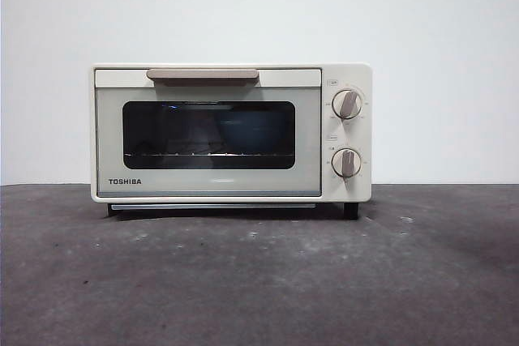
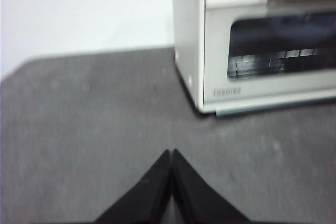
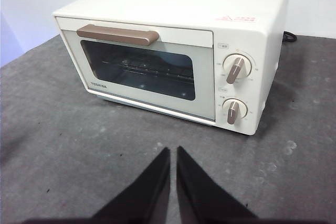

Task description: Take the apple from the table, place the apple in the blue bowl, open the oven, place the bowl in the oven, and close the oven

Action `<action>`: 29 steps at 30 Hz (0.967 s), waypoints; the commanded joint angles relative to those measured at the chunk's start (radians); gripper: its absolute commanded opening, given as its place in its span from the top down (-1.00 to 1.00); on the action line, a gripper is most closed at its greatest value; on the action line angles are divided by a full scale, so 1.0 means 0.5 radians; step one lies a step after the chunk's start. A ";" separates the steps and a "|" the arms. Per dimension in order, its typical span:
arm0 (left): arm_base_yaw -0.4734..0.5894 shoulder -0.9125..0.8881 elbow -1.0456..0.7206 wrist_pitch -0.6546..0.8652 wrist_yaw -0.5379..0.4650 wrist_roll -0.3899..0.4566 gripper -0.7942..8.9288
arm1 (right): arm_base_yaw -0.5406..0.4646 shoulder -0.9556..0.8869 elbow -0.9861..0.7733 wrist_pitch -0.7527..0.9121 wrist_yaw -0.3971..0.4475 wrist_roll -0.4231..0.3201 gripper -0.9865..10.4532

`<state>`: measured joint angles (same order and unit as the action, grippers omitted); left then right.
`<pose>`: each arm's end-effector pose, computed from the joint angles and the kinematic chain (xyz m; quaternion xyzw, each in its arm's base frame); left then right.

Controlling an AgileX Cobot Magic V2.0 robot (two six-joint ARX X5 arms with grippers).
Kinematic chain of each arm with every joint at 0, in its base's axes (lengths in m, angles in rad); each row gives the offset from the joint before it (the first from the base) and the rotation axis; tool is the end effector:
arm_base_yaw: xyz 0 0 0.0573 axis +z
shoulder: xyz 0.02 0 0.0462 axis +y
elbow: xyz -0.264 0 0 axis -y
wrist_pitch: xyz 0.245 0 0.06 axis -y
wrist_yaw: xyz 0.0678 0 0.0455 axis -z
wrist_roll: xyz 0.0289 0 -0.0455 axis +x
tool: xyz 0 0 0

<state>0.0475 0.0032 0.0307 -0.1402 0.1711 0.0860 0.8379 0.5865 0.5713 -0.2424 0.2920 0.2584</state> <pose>0.0951 -0.0004 0.1602 0.0367 0.0533 -0.0640 0.9958 0.0987 0.0972 0.2816 0.0549 0.1420 0.2511 0.9559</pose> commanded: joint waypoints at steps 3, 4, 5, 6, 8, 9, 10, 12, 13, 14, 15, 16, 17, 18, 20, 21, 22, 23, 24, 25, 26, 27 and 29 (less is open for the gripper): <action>0.003 -0.001 -0.048 -0.066 0.001 -0.135 0.82 | 0.021 0.008 0.006 0.032 0.010 -0.018 0.82; 0.003 -0.001 -0.048 -0.064 0.001 -0.168 0.82 | 0.021 0.008 0.006 0.035 0.009 -0.018 0.82; 0.004 -0.001 -0.048 -0.063 0.001 -0.207 0.82 | 0.021 0.008 0.006 0.037 0.009 -0.018 0.82; 0.004 -0.001 -0.048 -0.060 0.002 -0.217 0.82 | 0.021 0.008 0.006 0.037 0.009 -0.018 0.82; 0.004 0.000 -0.048 -0.051 0.002 -0.214 0.82 | 0.021 0.008 0.006 0.037 0.009 -0.018 0.82; 0.004 0.000 -0.048 -0.047 0.002 -0.212 0.82 | 0.021 0.008 0.006 0.037 0.010 -0.018 0.82; 0.004 0.000 -0.048 -0.046 0.002 -0.212 0.82 | 0.021 0.008 0.006 0.037 0.010 -0.018 0.82; 0.004 0.000 -0.048 -0.047 0.002 -0.212 0.82 | 0.021 0.008 0.006 0.037 0.010 -0.018 0.82; 0.003 0.000 -0.048 -0.047 0.002 -0.212 0.82 | 0.021 0.008 0.006 0.037 0.010 -0.018 0.82; 0.004 0.000 -0.048 -0.047 0.002 -0.212 0.82 | 0.021 0.008 0.006 0.037 0.010 -0.018 0.82; 0.004 0.000 -0.048 -0.047 0.002 -0.212 0.82 | 0.021 0.008 0.006 0.037 0.010 -0.018 0.82; 0.004 0.000 -0.048 -0.047 0.002 -0.212 0.82 | 0.021 0.008 0.006 0.037 0.010 -0.018 0.82; 0.004 0.000 -0.048 -0.047 0.002 -0.212 0.82 | 0.021 0.008 0.006 0.037 0.009 -0.018 0.82; 0.003 0.000 -0.048 -0.047 0.002 -0.212 0.82 | 0.021 0.008 0.006 0.037 0.010 -0.018 0.82; 0.004 0.000 -0.048 -0.047 0.002 -0.212 0.82 | 0.021 0.008 0.006 0.037 0.010 -0.018 0.82; 0.004 0.000 -0.048 -0.047 0.002 -0.212 0.82 | 0.021 0.008 0.006 0.037 0.010 -0.018 0.82; 0.004 0.000 -0.048 -0.047 0.002 -0.212 0.82 | 0.021 0.008 0.006 0.037 0.010 -0.018 0.82; 0.004 0.000 -0.048 -0.047 0.002 -0.212 0.82 | 0.021 0.008 0.006 0.037 0.010 -0.018 0.82; 0.004 0.000 -0.048 -0.047 0.002 -0.212 0.82 | 0.021 0.008 0.006 0.037 0.009 -0.018 0.82; 0.004 0.000 -0.048 -0.047 0.002 -0.212 0.82 | 0.021 0.008 0.006 0.037 0.010 -0.018 0.82; 0.004 0.000 -0.048 -0.047 0.002 -0.212 0.82 | 0.021 0.008 0.006 0.037 0.010 -0.018 0.82; 0.004 0.000 -0.048 -0.047 0.002 -0.212 0.82 | 0.021 0.008 0.006 0.037 0.009 -0.018 0.82; 0.004 0.000 -0.048 -0.047 0.002 -0.212 0.82 | 0.021 0.002 0.006 0.024 0.010 -0.028 0.82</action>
<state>0.0475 0.0044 0.0307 -0.1696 0.1707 -0.0170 0.8379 0.5854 0.5713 -0.2405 0.2920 0.2577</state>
